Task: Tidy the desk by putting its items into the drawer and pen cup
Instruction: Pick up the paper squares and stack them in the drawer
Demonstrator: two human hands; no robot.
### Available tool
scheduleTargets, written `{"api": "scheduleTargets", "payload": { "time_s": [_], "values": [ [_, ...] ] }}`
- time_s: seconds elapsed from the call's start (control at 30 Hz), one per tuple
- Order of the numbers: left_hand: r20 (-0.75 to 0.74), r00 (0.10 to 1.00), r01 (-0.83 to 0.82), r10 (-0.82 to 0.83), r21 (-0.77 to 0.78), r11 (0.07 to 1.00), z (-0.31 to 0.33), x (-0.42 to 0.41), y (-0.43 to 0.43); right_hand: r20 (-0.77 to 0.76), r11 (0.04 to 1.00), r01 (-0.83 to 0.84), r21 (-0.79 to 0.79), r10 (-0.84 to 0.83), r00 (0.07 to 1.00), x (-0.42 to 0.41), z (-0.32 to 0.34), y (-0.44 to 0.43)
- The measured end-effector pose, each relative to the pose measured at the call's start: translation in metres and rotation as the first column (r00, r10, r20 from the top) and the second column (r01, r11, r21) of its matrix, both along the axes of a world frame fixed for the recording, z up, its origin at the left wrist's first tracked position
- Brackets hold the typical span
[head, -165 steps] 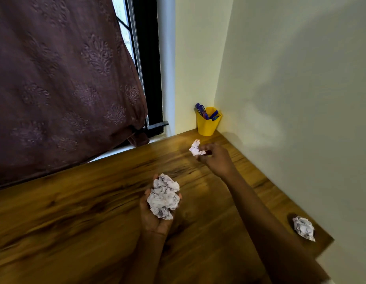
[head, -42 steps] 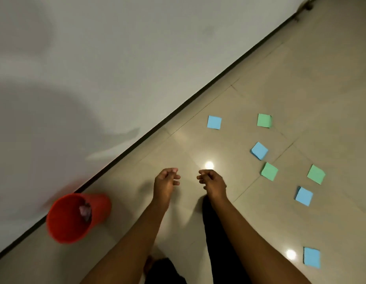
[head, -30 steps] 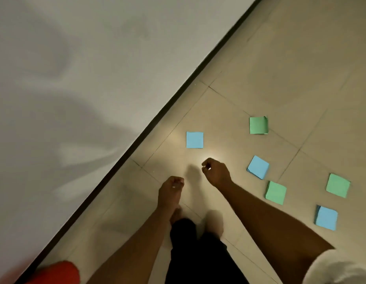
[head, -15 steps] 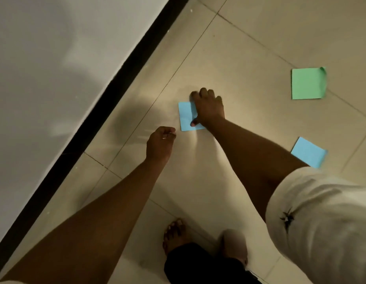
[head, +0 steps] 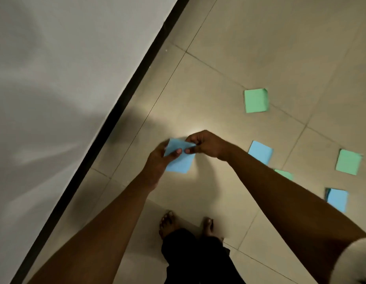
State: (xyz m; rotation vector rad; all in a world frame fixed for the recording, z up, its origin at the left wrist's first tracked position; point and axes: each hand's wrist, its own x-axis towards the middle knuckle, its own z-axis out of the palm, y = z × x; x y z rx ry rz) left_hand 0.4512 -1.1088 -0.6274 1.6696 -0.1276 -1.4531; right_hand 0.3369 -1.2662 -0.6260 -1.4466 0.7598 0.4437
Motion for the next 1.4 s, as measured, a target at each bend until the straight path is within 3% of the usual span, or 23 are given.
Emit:
{"api": "scheduleTargets", "payload": {
  "time_s": [0.07, 0.17, 0.27, 0.37, 0.43, 0.5, 0.6, 0.7, 0.97, 1.03, 1.13, 1.23, 1.3, 1.4],
  "values": [
    [-0.079, 0.994, 0.071, -0.07, 0.018, 0.997, 0.024, -0.008, -0.012, -0.021, 1.0, 0.019, -0.021, -0.02, 1.0, -0.013, 0.027, -0.01],
    [-0.055, 0.995, 0.082, -0.079, 0.053, 0.995, 0.048, -0.025, -0.038, -0.032, 0.974, 0.19, -0.122, -0.195, 0.98, -0.032, 0.046, -0.036],
    [-0.023, 1.0, 0.007, -0.006, 0.062, 0.998, 0.053, -0.042, -0.069, -0.081, 0.868, 0.328, -0.373, -0.383, 0.92, -0.059, 0.035, -0.078],
    [0.008, 1.0, -0.017, 0.017, 0.041, 0.999, 0.031, -0.049, -0.101, -0.308, 0.794, -0.013, -0.608, -0.221, 0.926, -0.084, -0.008, -0.132],
    [0.028, 0.998, -0.052, 0.051, 0.025, 0.998, 0.003, -0.056, -0.125, -0.477, 0.691, -0.284, -0.665, -0.099, 0.873, -0.096, -0.042, -0.169],
    [0.033, 0.996, -0.086, 0.086, 0.025, 0.996, -0.026, -0.064, -0.147, -0.554, 0.576, -0.429, -0.696, -0.052, 0.831, -0.102, -0.069, -0.201],
    [0.035, 0.993, -0.115, 0.113, 0.036, 0.993, -0.067, -0.078, -0.172, -0.584, 0.461, -0.529, -0.712, 0.029, 0.811, -0.103, -0.107, -0.239],
    [0.032, 0.989, -0.146, 0.144, 0.061, 0.987, -0.093, -0.091, -0.184, -0.639, 0.428, -0.617, -0.66, 0.111, 0.761, -0.101, -0.133, -0.254],
    [0.014, 0.987, -0.159, 0.159, 0.112, 0.981, -0.109, -0.108, -0.178, -0.671, 0.334, -0.637, -0.695, 0.018, 0.741, -0.111, -0.16, -0.249],
    [0.009, 0.981, -0.193, 0.193, 0.131, 0.973, -0.1, -0.108, -0.171, -0.618, 0.368, -0.586, -0.722, 0.038, 0.785, -0.119, -0.153, -0.243],
    [-0.002, 0.975, -0.219, 0.222, 0.161, 0.962, -0.077, -0.11, -0.16, -0.369, 0.667, -0.232, -0.708, -0.069, 0.927, -0.134, -0.118, -0.227],
    [-0.041, 0.971, -0.221, 0.234, 0.208, 0.953, -0.041, -0.117, -0.143, -0.135, 0.875, 0.044, -0.481, -0.124, 0.983, -0.153, -0.047, -0.197],
    [-0.08, 0.978, -0.17, 0.194, 0.24, 0.956, -0.02, -0.125, -0.131, -0.085, 0.937, 0.029, -0.349, -0.062, 0.994, -0.16, 0.0, -0.168],
    [-0.261, 0.954, -0.099, 0.15, 0.199, 0.975, 0.014, -0.148, -0.116, -0.099, 0.924, -0.104, -0.369, 0.072, 0.993, -0.17, 0.044, -0.126]
  ]
}}
